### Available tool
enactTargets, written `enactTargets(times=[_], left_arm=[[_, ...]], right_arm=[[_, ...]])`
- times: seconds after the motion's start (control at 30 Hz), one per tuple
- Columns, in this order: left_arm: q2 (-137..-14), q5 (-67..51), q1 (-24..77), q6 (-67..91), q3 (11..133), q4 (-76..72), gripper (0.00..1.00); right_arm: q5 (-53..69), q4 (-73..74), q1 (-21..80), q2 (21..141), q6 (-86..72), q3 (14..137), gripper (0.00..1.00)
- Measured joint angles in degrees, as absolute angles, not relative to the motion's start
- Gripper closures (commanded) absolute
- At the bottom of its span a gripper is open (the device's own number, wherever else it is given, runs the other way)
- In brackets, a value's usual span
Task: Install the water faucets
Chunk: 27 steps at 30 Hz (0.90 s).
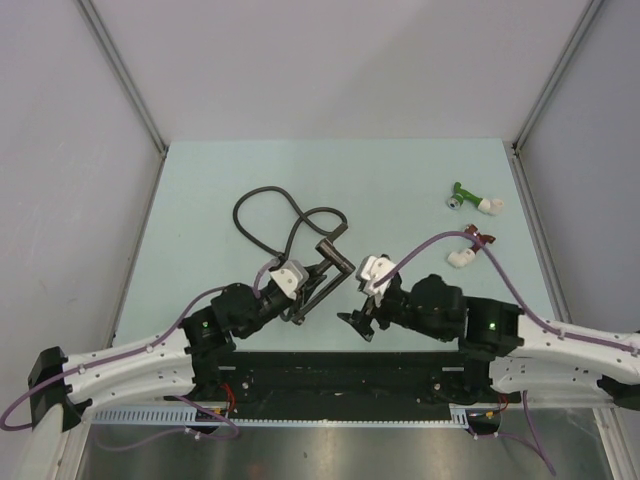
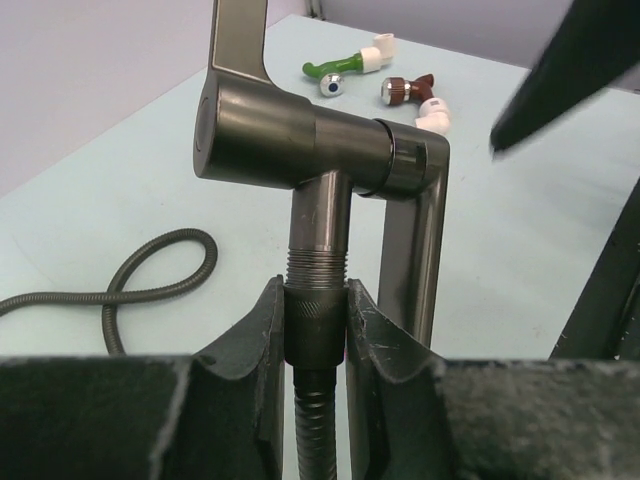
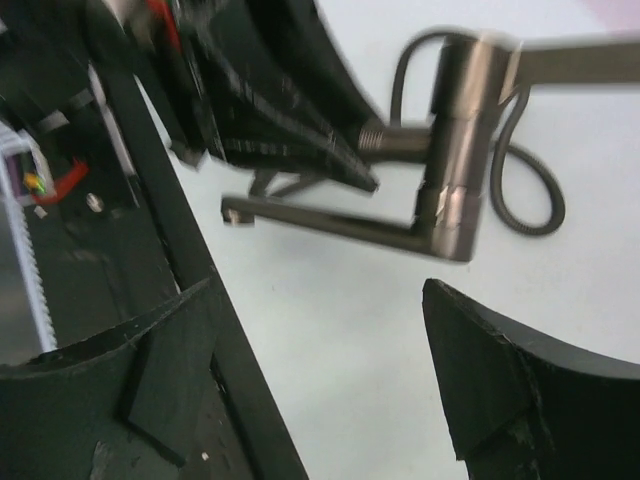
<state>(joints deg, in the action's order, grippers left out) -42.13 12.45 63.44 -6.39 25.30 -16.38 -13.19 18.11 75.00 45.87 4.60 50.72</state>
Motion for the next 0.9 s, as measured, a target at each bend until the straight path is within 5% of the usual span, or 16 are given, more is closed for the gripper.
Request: enactTargets(times=[0.47,0.9], left_arm=[[-41.4,21.3,63.2,-1.4,27.5,-15.3,1.00],[-41.3,22.3,63.2,3.6,28.0,-15.6,1.00]], right_arm=[[-10.8,-16.1,73.2,50.2,-2.9,21.9,0.25],[-2.9,-48.3,70.7,68.3,-9.5,18.6,0.20]])
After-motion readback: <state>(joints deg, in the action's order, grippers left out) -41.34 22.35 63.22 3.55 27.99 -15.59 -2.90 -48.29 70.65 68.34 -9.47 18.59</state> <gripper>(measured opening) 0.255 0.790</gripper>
